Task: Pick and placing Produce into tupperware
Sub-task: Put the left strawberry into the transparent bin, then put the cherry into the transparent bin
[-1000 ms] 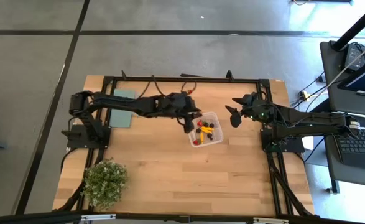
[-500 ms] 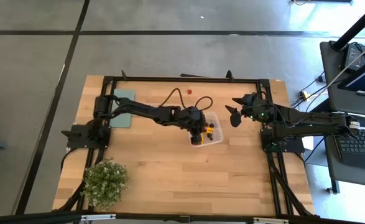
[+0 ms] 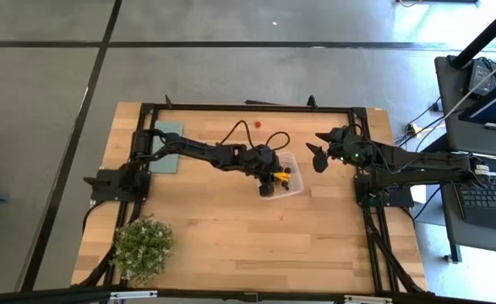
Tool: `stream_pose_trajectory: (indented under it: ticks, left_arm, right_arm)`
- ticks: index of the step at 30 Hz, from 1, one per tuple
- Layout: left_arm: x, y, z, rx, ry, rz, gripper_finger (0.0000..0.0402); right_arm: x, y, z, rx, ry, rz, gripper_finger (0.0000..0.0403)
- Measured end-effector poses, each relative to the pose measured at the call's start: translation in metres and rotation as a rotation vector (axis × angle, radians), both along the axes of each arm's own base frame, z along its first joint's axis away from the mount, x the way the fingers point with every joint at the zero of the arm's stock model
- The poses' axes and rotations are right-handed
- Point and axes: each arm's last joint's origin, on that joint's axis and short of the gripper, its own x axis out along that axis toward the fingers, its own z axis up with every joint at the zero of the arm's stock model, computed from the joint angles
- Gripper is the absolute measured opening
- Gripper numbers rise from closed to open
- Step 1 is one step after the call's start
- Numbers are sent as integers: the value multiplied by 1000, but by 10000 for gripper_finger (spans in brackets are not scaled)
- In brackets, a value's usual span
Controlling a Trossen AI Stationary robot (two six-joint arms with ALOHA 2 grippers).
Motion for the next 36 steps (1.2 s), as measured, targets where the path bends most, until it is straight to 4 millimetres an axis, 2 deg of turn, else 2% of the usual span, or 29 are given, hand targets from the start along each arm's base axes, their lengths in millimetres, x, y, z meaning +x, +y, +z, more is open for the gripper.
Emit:
stream_pose_trajectory:
  ticks: [4, 6, 10, 16, 22, 25, 28, 32, 36]
  left_arm:
    - [0, 0, 0, 4, 3, -2, 141]
    - [-5, 3, 7, 3, 21, 3, 138]
    - [-24, 19, 46, 28, 13, 52, 131]
    - [-67, 42, 105, 59, 11, 142, 123]
    - [-104, 46, 141, 61, 22, 181, 117]
    - [-119, 47, 149, 96, 70, 245, 113]
    - [-129, 51, 150, 143, 124, 380, 109]
    - [-136, 59, 147, 84, 154, 570, 104]
    - [-140, 61, 144, 41, 177, 607, 97]
  right_arm:
    - [0, 0, 0, 0, 0, 0, 266]
    - [0, 0, 0, 0, 0, 0, 266]
    - [0, 0, 0, 1, 3, 1, 266]
    - [0, 0, -1, 1, 9, 1, 266]
    - [0, 0, -1, 0, 10, 2, 266]
    - [0, 0, -1, -2, 11, 2, 266]
    - [0, 0, -1, -3, 11, 2, 266]
    - [0, 0, -1, -4, 11, 3, 266]
    - [0, 0, -1, -4, 10, 3, 266]
